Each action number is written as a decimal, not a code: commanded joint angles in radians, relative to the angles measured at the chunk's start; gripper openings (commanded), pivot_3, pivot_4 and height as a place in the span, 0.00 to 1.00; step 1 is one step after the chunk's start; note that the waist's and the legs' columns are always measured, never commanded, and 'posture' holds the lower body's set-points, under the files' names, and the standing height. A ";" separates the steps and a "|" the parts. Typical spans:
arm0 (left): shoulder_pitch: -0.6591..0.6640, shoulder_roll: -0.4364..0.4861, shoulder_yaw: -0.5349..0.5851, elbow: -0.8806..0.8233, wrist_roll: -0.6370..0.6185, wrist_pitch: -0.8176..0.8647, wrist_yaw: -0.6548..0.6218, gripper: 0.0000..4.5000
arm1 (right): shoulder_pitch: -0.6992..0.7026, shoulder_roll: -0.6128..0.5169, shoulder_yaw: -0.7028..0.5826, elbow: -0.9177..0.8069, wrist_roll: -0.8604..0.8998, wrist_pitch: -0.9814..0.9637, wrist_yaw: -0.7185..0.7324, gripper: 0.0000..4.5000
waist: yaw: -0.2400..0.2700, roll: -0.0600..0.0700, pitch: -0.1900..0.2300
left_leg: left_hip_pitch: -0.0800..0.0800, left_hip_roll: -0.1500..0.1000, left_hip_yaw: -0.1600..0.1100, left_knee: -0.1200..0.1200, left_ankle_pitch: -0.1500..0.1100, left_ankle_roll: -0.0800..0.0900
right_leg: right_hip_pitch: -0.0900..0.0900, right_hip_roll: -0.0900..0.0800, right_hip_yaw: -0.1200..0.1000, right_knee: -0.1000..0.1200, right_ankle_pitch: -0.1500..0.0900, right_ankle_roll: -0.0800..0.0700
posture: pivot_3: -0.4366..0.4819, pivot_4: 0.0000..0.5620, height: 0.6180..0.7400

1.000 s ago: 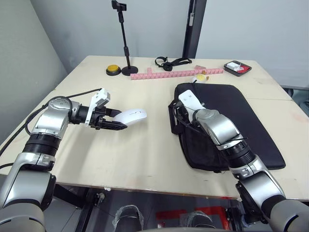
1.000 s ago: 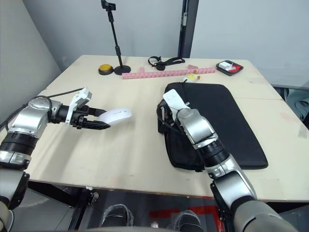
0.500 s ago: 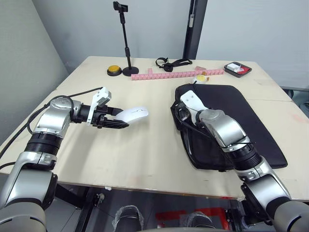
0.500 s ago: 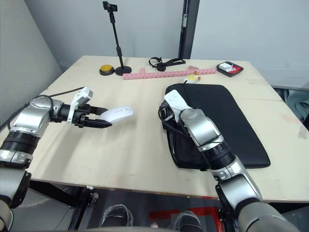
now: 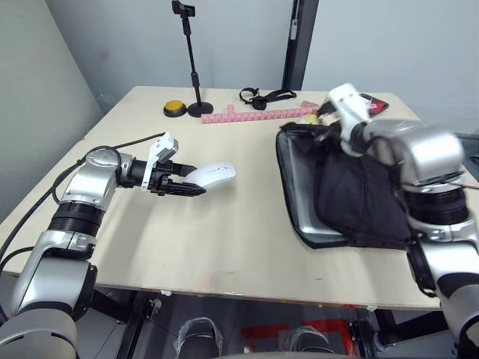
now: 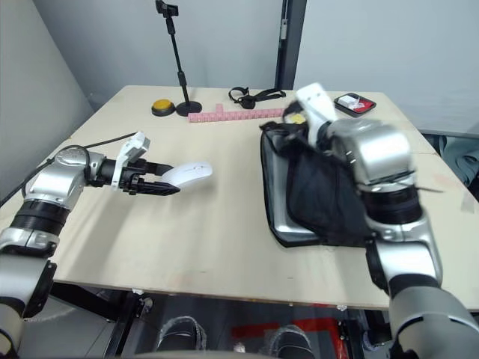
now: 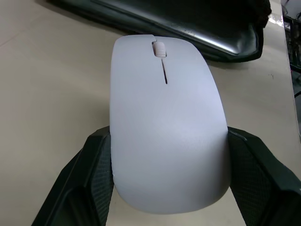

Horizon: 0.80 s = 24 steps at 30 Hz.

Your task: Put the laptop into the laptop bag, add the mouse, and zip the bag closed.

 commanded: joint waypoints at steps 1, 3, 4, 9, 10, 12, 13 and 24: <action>-0.037 -0.010 -0.004 0.011 0.011 -0.028 -0.012 0.62 | -0.094 -0.005 -0.155 0.000 0.088 0.003 0.046 0.01 | -0.005 0.001 0.000 | -0.001 0.000 0.001 0.000 0.000 0.000 | -0.001 0.000 0.000 0.000 0.000 0.000 | 0.48 0.27 0.99; -0.047 -0.020 -0.010 0.020 0.014 -0.033 -0.015 0.62 | -0.104 -0.033 -0.192 0.027 0.112 0.005 0.058 0.01 | -0.004 0.001 0.000 | -0.003 0.000 0.001 0.000 0.000 0.000 | -0.004 0.001 0.001 0.001 0.000 0.000 | 0.48 0.27 0.99; -0.052 -0.026 -0.013 0.024 0.018 -0.037 -0.016 0.62 | -0.102 -0.041 -0.207 0.027 0.131 0.009 0.069 0.01 | -0.002 0.001 0.000 | -0.003 0.000 0.001 0.000 0.000 0.000 | -0.004 0.001 0.000 0.001 0.000 0.000 | 0.48 0.27 0.99; -0.079 -0.062 -0.032 0.052 0.040 -0.075 -0.014 0.62 | -0.077 -0.042 -0.204 0.025 0.171 0.010 0.059 0.01 | 0.006 0.001 0.000 | -0.004 0.000 0.001 -0.001 0.000 0.001 | -0.004 0.000 0.000 -0.001 0.000 -0.001 | 0.48 0.27 0.99; -0.088 -0.079 -0.034 0.055 0.042 -0.083 -0.008 0.62 | -0.066 -0.035 -0.198 0.020 0.175 0.010 0.055 0.01 | 0.008 0.001 0.000 | -0.004 0.000 0.001 -0.001 0.000 0.001 | -0.004 0.000 0.000 -0.001 0.000 -0.001 | 0.48 0.27 0.99; -0.098 -0.121 -0.039 0.042 0.037 -0.088 0.004 0.62 | -0.049 -0.025 -0.189 0.008 0.187 0.010 0.049 0.01 | 0.012 0.001 0.000 | -0.004 0.000 0.001 0.000 0.000 0.001 | -0.004 0.000 0.000 -0.001 0.000 -0.001 | 0.48 0.27 0.99; -0.099 -0.142 -0.040 0.031 0.033 -0.089 0.015 0.62 | -0.047 -0.018 -0.189 0.005 0.191 0.011 0.043 0.01 | 0.015 0.001 0.000 | -0.004 0.000 0.001 0.000 0.000 0.001 | -0.003 0.000 0.000 0.000 0.000 -0.001 | 0.48 0.27 0.99; -0.136 -0.381 -0.066 0.145 0.110 -0.210 0.219 0.62 | -0.052 0.029 -0.223 -0.044 0.241 0.073 -0.012 0.01 | 0.020 0.001 0.001 | -0.004 0.000 0.001 0.001 0.001 0.002 | -0.004 0.000 0.000 0.000 0.000 -0.001 | 0.48 0.27 0.99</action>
